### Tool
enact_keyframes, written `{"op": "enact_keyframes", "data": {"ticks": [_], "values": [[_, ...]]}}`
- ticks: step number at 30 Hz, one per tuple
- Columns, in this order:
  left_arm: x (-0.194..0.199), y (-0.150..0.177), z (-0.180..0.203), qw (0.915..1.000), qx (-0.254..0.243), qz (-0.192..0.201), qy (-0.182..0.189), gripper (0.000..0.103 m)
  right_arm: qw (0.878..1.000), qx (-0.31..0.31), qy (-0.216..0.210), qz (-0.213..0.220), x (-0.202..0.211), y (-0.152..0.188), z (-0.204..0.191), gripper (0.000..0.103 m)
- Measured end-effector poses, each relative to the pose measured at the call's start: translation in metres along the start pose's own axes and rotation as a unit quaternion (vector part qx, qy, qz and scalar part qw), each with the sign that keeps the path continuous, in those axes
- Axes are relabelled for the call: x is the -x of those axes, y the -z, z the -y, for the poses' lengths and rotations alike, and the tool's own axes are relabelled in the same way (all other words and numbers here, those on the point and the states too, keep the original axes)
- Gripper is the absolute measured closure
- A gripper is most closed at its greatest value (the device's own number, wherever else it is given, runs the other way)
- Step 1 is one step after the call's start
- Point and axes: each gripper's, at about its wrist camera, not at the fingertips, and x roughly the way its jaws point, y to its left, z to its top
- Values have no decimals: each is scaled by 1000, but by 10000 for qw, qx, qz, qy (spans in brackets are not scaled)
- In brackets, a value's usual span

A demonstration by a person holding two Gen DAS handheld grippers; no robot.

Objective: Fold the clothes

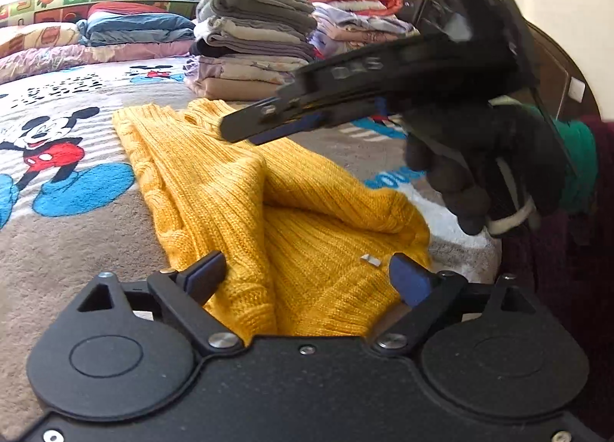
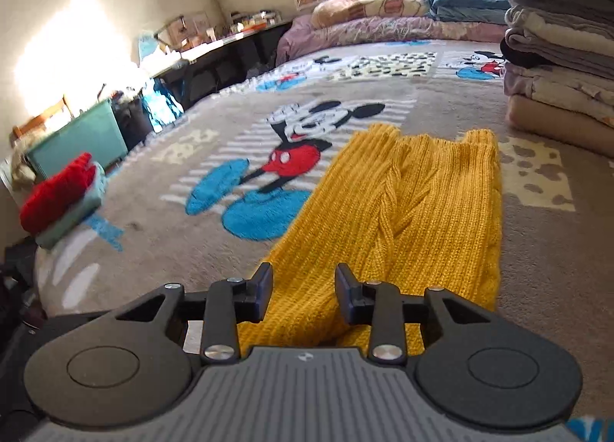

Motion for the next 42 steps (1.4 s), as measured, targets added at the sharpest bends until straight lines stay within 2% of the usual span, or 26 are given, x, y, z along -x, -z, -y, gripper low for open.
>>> {"op": "enact_keyframes", "data": {"ticks": [3,6,9,12,13,14,15,16,17,18,20,22,25,26,28,29,30,33,35,38,42], "values": [[17,-1,-10,9983,512,240,-108,11,9949,-760,82,653,44,19,23,63],[26,1,-25,9911,1276,333,-181,11,9805,-1641,224,1061,73,50,53,56],[25,9,-42,9748,2204,281,-203,11,9571,-2598,288,1251,89,89,85,50],[27,17,-55,9550,2953,259,-103,11,9327,-3360,23,1310,92,121,99,45],[32,16,-55,9558,2924,283,-136,11,9291,-3466,-71,1292,92,124,99,45],[36,15,-53,9581,2841,307,-186,11,9303,-3445,-138,1250,92,124,96,43],[40,9,-44,9702,2374,326,-346,11,9402,-3194,-166,1172,93,118,90,43],[44,4,-31,9838,1676,339,-533,11,9514,-2872,-173,1100,95,111,83,43],[48,-1,-18,9920,993,346,-698,11,9616,-2535,-149,1039,98,106,76,42],[50,1,-8,9957,463,329,-731,11,9716,-2156,-120,964,102,101,68,41],[54,5,13,9949,-563,283,-793,11,9908,-1129,71,740,108,99,46,38],[47,16,25,9905,-1067,84,-860,11,9982,-78,323,504,114,101,23,38],[35,32,42,9779,-1832,-232,-984,14,9893,1244,739,210,114,115,-9,38],[30,38,47,9723,-2060,-337,-1051,16,9832,1611,849,123,113,119,-17,38],[20,50,53,9573,-2562,-527,-1229,29,9673,2264,1144,-82,107,130,-31,38],[17,54,56,9494,-2796,-554,-1319,30,9574,2570,1306,-191,104,136,-37,40],[15,58,58,9414,-3010,-575,-1406,30,9491,2796,1427,-271,102,140,-41,42],[16,62,60,9289,-3291,-514,-1621,30,9350,3134,1614,-389,100,146,-43,43],[17,63,58,9250,-3347,-497,-1728,30,9261,3295,1783,-452,98,148,-43,43],[13,66,58,9207,-3392,-428,-1880,35,9264,3287,1796,-387,94,147,-37,45],[8,70,58,9146,-3452,-335,-2081,39,9166,3566,1799,-210,81,152,-40,51]]}}
